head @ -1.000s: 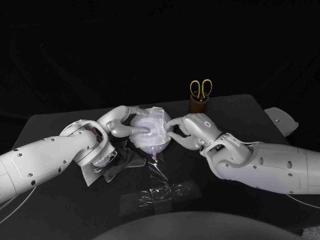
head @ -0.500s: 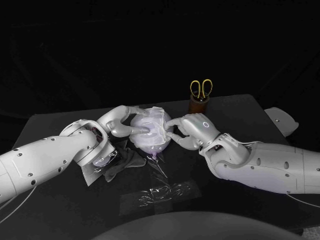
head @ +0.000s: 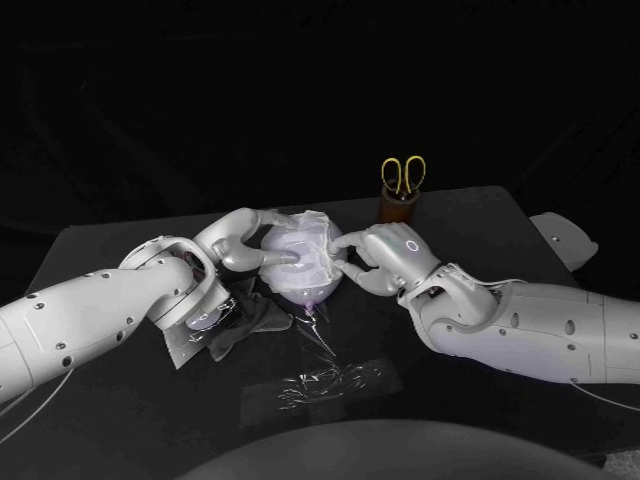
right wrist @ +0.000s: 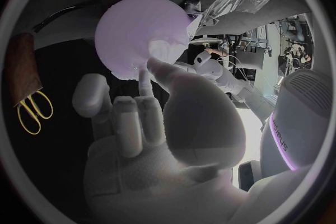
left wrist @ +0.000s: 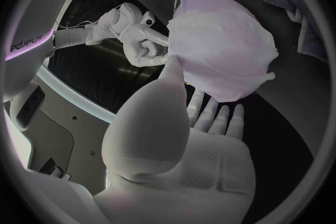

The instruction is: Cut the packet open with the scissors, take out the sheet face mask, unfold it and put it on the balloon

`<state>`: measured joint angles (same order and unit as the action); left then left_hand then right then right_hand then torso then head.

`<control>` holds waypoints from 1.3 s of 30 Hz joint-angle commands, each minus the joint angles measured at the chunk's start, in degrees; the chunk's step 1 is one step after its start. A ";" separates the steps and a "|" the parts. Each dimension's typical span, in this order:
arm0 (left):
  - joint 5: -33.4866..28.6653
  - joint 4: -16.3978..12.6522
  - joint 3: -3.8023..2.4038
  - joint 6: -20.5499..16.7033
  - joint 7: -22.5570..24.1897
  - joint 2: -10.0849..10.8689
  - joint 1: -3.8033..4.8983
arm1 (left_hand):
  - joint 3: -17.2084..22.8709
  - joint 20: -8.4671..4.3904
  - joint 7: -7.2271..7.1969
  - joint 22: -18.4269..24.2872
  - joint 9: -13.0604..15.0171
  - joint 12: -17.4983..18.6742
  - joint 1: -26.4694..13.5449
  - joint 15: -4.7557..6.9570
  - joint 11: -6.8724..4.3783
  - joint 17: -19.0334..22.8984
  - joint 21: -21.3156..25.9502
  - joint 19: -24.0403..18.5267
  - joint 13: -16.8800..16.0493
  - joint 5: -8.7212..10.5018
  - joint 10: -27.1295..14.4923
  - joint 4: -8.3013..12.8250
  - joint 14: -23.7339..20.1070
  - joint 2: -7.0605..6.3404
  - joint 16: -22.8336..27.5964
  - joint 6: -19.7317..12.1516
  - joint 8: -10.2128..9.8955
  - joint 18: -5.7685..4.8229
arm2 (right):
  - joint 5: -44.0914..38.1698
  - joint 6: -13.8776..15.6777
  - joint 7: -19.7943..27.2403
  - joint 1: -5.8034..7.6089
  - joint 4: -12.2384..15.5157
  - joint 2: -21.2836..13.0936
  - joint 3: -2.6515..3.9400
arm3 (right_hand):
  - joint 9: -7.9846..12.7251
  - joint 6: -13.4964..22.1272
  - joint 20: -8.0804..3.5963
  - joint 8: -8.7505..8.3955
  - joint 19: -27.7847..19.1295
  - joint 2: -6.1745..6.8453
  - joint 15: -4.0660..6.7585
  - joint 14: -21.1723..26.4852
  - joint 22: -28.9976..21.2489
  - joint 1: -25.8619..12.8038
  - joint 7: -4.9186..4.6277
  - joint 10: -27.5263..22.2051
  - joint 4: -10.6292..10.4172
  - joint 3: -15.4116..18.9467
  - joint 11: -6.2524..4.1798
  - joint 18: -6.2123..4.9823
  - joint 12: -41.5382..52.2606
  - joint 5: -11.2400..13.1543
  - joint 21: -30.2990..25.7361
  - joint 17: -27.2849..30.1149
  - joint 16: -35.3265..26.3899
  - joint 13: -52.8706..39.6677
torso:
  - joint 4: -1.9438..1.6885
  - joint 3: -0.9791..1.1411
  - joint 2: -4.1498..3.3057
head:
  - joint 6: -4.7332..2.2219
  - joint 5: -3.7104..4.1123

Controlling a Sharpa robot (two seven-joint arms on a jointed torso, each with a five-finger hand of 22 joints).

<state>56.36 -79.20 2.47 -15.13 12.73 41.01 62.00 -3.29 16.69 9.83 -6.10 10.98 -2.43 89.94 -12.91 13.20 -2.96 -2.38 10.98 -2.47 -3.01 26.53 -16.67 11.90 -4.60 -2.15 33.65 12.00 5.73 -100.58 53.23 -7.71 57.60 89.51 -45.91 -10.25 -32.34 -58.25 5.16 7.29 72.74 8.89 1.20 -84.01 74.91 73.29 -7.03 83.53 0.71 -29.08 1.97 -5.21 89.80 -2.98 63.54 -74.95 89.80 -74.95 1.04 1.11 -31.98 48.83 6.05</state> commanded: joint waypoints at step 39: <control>-0.53 -0.30 0.20 1.65 -0.55 -0.16 -0.17 | 0.25 0.01 5.34 0.01 0.03 -0.07 -0.10 -0.12 0.16 -0.08 -0.31 0.39 -0.08 0.26 0.07 -0.07 0.31 0.50 -0.13 0.28 0.38 0.79 | -0.29 -3.14 0.32 0.20 -3.14 2.92 0.05 | 0.49 -5.07 -0.31 0.93 0.44 -2.36 0.58 -5.99 1.19 1.72 1.57 6.47 -0.98 -0.16 -0.76 -0.80 0.20 0.21 0.19 -15.05 0.20 -15.05 | -0.01 -0.02 0.05 | 0.43 -0.33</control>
<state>55.81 -79.31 2.50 -15.13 12.62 41.05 61.99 -3.29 16.69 9.72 -6.10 10.94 -2.43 89.94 -12.91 13.20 -2.94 -2.38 10.98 -2.47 -3.01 26.53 -16.67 11.90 -4.61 -2.15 33.55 12.20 5.67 -99.96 51.63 -7.41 57.83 86.43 -43.16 -10.17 -31.86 -63.04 4.94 8.01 72.95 7.05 1.24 -83.99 74.90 75.13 -5.35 84.05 0.21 -29.24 1.64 -5.20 89.79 -2.98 63.51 -74.94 89.76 -74.95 1.05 1.08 -31.93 49.19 5.76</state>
